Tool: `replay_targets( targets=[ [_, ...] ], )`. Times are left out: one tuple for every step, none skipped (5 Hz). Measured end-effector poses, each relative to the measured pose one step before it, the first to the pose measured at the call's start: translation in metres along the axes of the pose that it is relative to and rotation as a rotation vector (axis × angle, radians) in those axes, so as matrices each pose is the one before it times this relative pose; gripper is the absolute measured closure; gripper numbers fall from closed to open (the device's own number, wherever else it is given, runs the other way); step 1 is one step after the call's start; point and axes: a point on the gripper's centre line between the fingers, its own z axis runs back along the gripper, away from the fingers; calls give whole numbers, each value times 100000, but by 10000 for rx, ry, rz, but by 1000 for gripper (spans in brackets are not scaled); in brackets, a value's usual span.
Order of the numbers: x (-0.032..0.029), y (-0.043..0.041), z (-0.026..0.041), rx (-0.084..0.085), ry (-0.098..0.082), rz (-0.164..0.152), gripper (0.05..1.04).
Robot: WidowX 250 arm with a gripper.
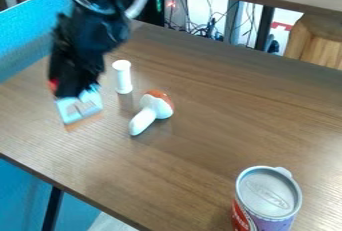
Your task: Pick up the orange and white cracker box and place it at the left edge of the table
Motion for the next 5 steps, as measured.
replay_targets(
  targets=[
    [-1129, 4523, -2271, -946, 1166, 2054, 711],
    [765, 3003, -1096, -822, 586, 856, 711],
    [1600, 2295, -935, -498, 646, 557, 711],
    [839, 948, 14, -329, 133, 222, 711],
    [405, 878, -651, -140, -15, -153, 711]
  ],
)
